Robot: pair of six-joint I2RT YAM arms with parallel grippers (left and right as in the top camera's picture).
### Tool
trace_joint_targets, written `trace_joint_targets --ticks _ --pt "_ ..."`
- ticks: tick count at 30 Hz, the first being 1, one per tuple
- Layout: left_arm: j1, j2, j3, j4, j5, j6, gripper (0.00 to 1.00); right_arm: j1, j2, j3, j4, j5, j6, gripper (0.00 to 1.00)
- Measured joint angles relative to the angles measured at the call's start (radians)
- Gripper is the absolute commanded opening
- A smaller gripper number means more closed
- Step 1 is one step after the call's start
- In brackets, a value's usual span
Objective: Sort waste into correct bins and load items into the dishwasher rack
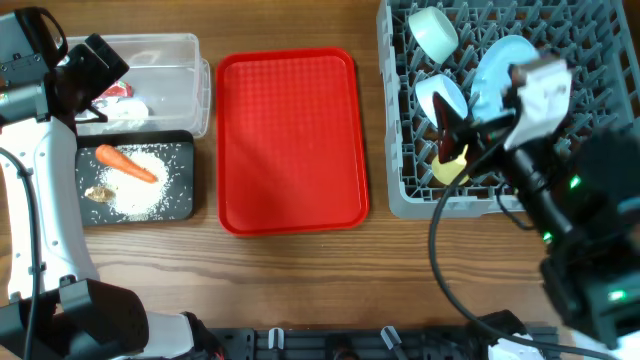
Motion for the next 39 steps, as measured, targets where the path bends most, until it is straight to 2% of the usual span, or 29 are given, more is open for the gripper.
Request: trace_joint_targets --ticks 3,7,14,20,29,39 --pt "0.0 0.0 0.0 -0.002 0.001 0.0 1.0 -0.054 -0.14 -0.312 0.249 -0.002 -0.001 1.0" --pt "0.0 0.0 0.0 -0.002 0.001 0.0 1.0 -0.101 -0.313 -0.649 0.448 -0.009 0.0 1.0" --pt "0.0 0.0 0.0 -0.002 0.001 0.0 1.0 -0.105 -0.624 -1.02 0.62 -0.016 0.0 1.0" --pt "0.0 0.0 0.0 -0.003 0.0 0.0 1.0 -0.124 -0.797 -1.128 0.591 -0.017 -0.001 1.0" --pt "0.0 0.0 0.0 -0.002 0.0 0.0 1.0 -0.164 -0.84 -1.128 0.459 -0.058 0.0 1.0" --pt "0.0 0.0 0.0 -0.002 0.001 0.0 1.0 -0.198 -0.841 -1.128 0.454 -0.095 0.009 1.0"
